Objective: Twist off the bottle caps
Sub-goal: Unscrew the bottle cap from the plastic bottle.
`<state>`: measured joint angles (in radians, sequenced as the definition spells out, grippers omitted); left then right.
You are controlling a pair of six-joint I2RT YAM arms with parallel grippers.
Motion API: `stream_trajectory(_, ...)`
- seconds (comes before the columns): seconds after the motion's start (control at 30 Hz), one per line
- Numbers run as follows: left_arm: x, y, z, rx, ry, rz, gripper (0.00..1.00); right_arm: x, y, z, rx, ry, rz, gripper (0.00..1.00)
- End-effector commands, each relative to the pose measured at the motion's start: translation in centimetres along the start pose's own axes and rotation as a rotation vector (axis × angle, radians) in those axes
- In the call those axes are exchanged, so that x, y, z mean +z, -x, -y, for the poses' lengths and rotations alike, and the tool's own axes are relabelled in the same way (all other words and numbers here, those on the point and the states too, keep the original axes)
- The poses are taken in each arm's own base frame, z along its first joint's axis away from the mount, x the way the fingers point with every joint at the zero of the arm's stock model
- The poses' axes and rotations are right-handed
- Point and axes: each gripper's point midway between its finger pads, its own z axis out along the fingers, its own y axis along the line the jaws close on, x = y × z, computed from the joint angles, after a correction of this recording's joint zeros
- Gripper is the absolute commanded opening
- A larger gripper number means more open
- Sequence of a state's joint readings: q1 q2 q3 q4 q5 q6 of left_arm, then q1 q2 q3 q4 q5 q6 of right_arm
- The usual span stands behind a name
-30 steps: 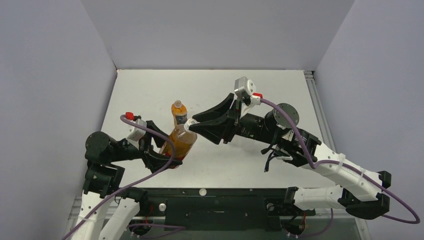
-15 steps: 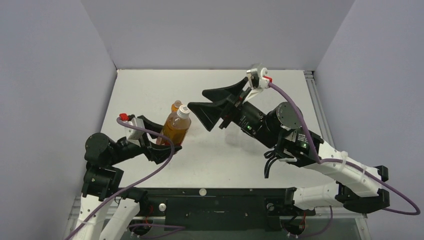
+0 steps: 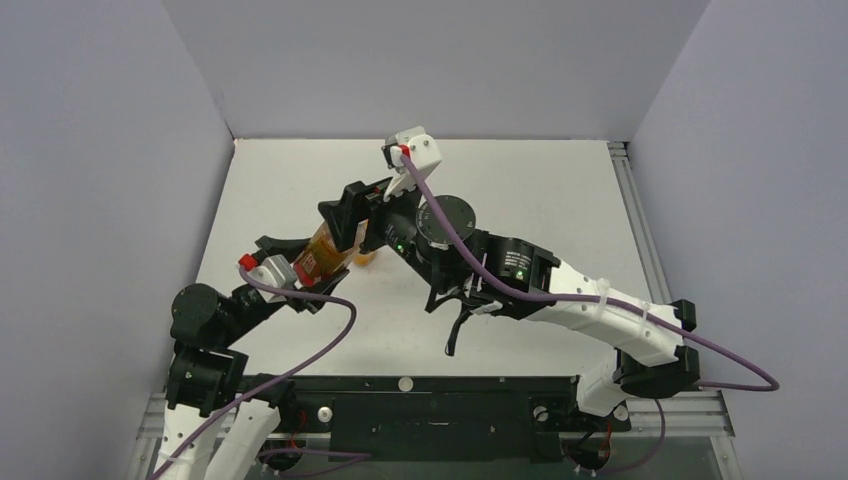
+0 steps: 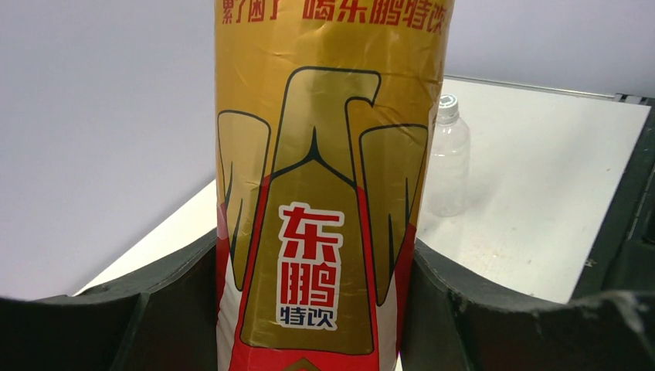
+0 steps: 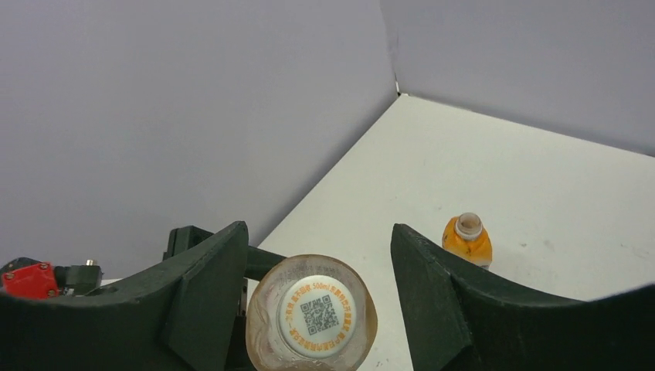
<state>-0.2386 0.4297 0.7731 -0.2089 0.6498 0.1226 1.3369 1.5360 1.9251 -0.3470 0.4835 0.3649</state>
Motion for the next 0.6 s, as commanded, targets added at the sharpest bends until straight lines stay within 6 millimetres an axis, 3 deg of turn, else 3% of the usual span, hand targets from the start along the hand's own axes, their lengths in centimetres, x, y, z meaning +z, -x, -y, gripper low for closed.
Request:
stream_trajectory(0.0,-0.2,0.6,-1.1,0.075,0.053,0.021,0.0,-0.7,2.4,-0.2,0.047,-0.01,0.044,0.62)
stream_trajectory(0.57,0.1,0.9,-1.4,0.024,0.066,0.023,0.0,-0.5,1.2,0.7,0.079,-0.032,0.045,0.32)
